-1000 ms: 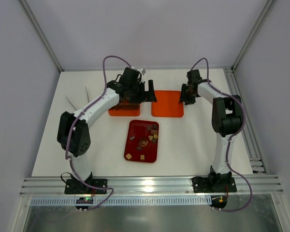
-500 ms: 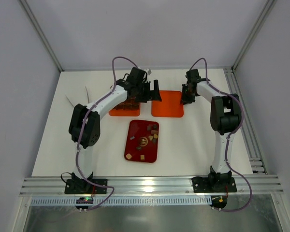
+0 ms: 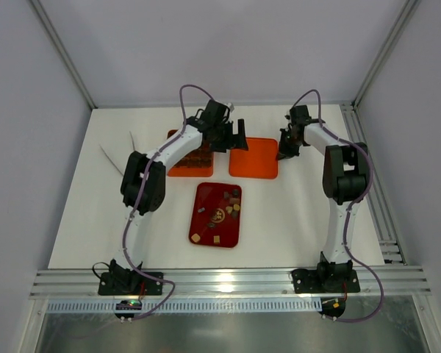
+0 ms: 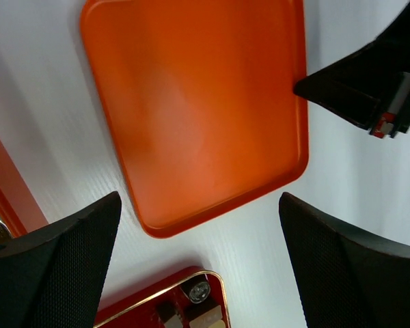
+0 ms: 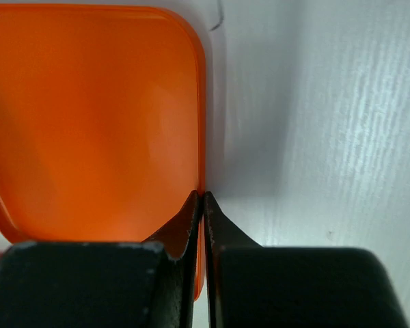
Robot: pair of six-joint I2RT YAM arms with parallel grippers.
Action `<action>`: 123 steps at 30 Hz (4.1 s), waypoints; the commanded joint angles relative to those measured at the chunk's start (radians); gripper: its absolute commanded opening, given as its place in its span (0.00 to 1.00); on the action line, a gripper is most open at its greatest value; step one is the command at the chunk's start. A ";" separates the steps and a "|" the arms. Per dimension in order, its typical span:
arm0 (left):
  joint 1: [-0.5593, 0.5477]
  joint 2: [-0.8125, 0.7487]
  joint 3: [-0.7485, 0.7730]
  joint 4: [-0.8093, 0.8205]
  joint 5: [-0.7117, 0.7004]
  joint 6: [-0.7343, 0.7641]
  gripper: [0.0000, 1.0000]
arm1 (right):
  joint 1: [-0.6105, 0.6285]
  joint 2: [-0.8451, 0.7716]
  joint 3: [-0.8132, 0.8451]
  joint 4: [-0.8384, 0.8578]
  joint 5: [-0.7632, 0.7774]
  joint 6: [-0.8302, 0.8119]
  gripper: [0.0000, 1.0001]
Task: Pack the chocolate
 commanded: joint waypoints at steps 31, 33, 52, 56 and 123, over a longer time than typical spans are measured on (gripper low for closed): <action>0.060 0.199 0.205 0.001 0.113 -0.068 0.89 | -0.149 -0.228 -0.212 0.198 -0.378 0.121 0.04; 0.060 0.182 0.175 0.037 0.146 -0.100 0.87 | -0.149 -0.233 -0.218 0.210 -0.385 0.130 0.04; 0.057 0.040 -0.019 0.262 0.315 -0.290 0.29 | -0.126 -0.274 -0.275 0.245 -0.359 0.136 0.04; 0.055 0.020 -0.037 0.266 0.323 -0.292 0.12 | -0.124 -0.285 -0.292 0.255 -0.349 0.139 0.04; 0.074 -0.430 -0.335 -0.085 0.387 -0.319 0.00 | 0.971 -0.521 -0.485 0.397 1.173 -0.663 0.44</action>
